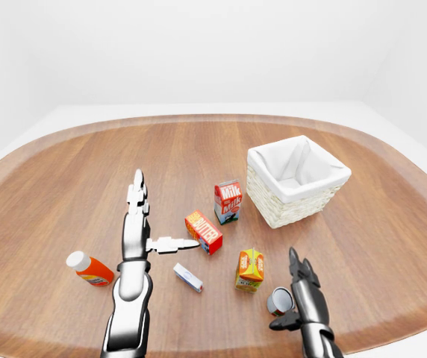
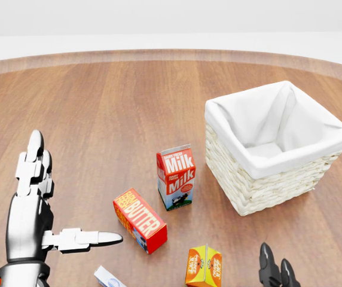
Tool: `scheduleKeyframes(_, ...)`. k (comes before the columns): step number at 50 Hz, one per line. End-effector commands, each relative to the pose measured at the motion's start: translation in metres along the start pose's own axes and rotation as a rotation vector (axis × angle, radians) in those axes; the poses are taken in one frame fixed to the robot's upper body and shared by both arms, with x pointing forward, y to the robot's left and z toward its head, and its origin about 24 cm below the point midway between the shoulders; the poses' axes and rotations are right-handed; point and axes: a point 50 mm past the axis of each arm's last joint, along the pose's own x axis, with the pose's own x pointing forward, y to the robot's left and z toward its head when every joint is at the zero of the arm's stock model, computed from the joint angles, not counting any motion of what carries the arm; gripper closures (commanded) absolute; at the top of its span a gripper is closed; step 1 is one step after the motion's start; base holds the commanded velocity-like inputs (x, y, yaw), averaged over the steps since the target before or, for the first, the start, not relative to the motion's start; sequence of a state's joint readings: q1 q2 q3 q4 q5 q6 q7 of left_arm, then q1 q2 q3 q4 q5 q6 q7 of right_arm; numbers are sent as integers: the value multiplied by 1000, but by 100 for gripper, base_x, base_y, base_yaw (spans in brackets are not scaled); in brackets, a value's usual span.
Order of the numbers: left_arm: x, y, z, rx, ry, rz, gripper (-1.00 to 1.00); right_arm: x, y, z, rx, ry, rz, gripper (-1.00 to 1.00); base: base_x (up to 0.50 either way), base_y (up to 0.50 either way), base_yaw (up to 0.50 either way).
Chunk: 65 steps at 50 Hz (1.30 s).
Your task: Pick up the alphabet soup and the tomato sauce, and put them in the basket.
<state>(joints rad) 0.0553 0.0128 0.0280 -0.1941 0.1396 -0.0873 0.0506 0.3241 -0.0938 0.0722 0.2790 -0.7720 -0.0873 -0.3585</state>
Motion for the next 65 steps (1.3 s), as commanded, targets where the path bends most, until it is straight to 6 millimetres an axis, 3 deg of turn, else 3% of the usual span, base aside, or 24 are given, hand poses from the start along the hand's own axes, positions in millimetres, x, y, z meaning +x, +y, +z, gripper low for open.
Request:
scheduleKeyframes(1,0,-1,0,-1,2,-7,-100,-2,4,-2,-19,1,8,-100,0,0,0)
scheduleKeyframes(9,0,-1,0,-1,2,-7,-100,-3,7,-3,-36,2,19,-100,0,0,0)
scheduleKeyframes(10,0,-1,0,0,2,-7,-100,-3,7,-3,-37,2,19,-93,0,0,0)
scheduleKeyframes(12,0,-1,0,0,2,-7,-100,-4,8,-3,-44,-2,22,85,0,0,0)
scheduleKeyframes(13,0,-1,0,0,2,-7,-100,-4,8,-3,-44,-1,23,100,0,0,0)
scheduleKeyframes(30,0,-1,0,-1,2,-6,-100,-14,-3,10,54,-34,42,100,0,0,0)
scheduleKeyframes(42,0,-1,0,-1,2,-6,-100,-24,-29,32,161,-115,28,100,0,0,0)
scheduleKeyframes(49,0,-1,0,0,2,-7,-100,-26,-60,52,239,-206,-15,100,0,0,0)
scheduleKeyframes(65,0,-1,0,-1,2,-6,-100,-28,-88,63,280,-260,-64,100,0,0,0)
